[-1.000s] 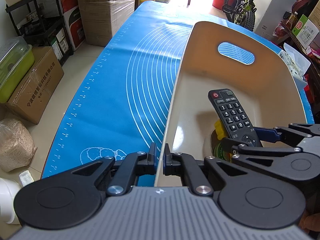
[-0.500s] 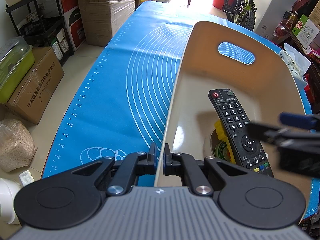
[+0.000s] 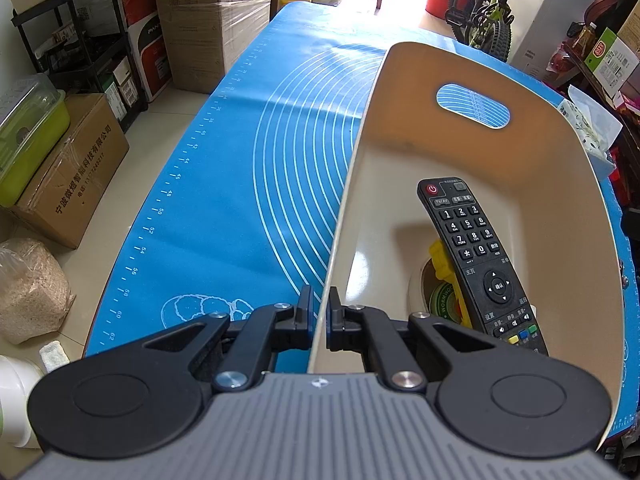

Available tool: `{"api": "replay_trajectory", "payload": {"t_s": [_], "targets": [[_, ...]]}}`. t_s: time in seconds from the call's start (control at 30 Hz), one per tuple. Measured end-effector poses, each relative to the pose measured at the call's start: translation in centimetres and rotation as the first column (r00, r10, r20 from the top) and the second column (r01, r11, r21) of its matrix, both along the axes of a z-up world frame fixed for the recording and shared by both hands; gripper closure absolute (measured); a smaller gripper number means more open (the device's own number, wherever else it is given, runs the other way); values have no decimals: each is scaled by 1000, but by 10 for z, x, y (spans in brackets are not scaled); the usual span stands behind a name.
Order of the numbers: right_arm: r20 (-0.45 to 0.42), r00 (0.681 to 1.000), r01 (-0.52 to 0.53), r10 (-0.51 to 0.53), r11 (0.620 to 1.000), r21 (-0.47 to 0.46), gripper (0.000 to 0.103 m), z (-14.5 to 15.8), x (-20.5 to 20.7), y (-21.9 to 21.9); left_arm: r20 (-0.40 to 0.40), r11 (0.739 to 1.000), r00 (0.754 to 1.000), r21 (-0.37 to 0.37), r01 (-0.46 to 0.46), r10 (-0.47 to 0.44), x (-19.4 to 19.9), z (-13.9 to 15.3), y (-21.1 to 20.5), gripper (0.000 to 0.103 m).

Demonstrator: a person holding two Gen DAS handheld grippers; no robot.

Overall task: Organize rigid objects
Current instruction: 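Move the right tool to the white charger and grasp it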

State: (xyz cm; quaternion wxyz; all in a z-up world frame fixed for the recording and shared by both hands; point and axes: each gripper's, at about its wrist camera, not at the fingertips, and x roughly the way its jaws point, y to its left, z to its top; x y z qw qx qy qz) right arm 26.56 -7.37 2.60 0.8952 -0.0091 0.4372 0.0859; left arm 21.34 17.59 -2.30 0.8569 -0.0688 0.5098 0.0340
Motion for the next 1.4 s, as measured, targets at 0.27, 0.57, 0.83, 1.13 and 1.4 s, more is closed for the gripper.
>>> {"api": "replay_trajectory", "payload": {"t_s": [0.27,0.57,0.83,1.13,1.4], "targets": [[-10,998,60,-61,994,-86,11,-57,8,-38,-1,1000,1000,5,-1,1,0,0,0,95],[-42,993,107,-113,988,-115,14,-107,18,-53,-3,1000,1000,7,0,0,0,0,-1,95],[-47,990,127,-133,985,-116,20,-121,28,-59,-4,1000,1000,10,0,0,0,0,-1,95],[-33,992,120,-122,991,-55,39,-122,32,-62,-4,1000,1000,13,2,-2,1,0,-2,95],[-24,995,96,-98,994,-52,52,-119,23,-57,-4,1000,1000,11,1,-1,1,0,-1,95]]}}
